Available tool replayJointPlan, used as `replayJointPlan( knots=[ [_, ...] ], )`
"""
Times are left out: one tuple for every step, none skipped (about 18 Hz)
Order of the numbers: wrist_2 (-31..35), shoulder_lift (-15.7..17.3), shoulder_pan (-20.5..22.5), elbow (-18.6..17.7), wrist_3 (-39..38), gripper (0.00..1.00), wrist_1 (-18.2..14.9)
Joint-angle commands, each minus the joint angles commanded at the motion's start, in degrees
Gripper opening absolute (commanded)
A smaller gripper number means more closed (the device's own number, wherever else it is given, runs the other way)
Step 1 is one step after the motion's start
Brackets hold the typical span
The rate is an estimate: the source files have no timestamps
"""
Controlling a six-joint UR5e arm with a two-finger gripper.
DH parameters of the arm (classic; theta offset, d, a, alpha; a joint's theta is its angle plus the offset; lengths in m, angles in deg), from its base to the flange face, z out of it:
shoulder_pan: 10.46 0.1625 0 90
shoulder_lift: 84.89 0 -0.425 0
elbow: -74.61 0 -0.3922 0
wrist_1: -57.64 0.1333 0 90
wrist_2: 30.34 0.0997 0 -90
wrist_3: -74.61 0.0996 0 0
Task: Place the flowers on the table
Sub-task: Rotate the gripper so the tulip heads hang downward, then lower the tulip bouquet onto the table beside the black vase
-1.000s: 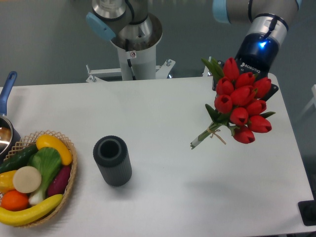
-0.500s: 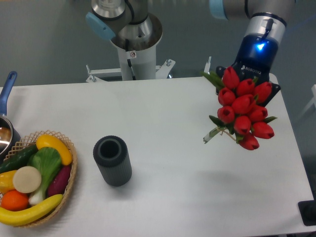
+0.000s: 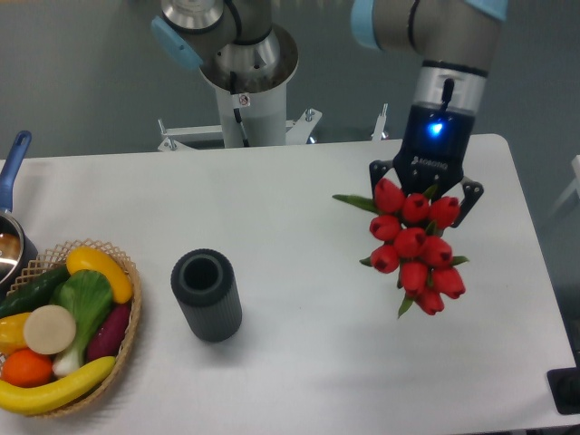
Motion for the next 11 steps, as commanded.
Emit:
replayJointPlan(
  knots=[
    [3.43,-0.35,-1.23,0.00,0.00,0.49,0.00],
    [6.94,-1.22,-2.46,0.09,0.00,0.49,0.09],
    [10.11,-1.93,-3.60,0.44,0.00,0.49,0.00],
    [13.10,-2.72,-4.83,0.79,0.09,0.49,0.00],
    [15.83,-3.77,-5.71,1.05,0.09,0.49,0.00],
    [18.29,-4.74,-6.68,1.14,0.26,0.49,0.09],
    [20.75,-5.79,-7.65,1.49,1.13,0.49,0.00],
    [23.30,-6.93,-8.70,2.10,1.84,0.49,-0.17],
    [26.46,-7.99,-9.67,3.07,2.02,0.49,-0.35],
    [29.71,-9.39,-10.90,4.29,2.02,0.49,-0.44],
    [32.87,-10.80,-12.21,5.52,2.02,0.49,-0.44]
  ],
)
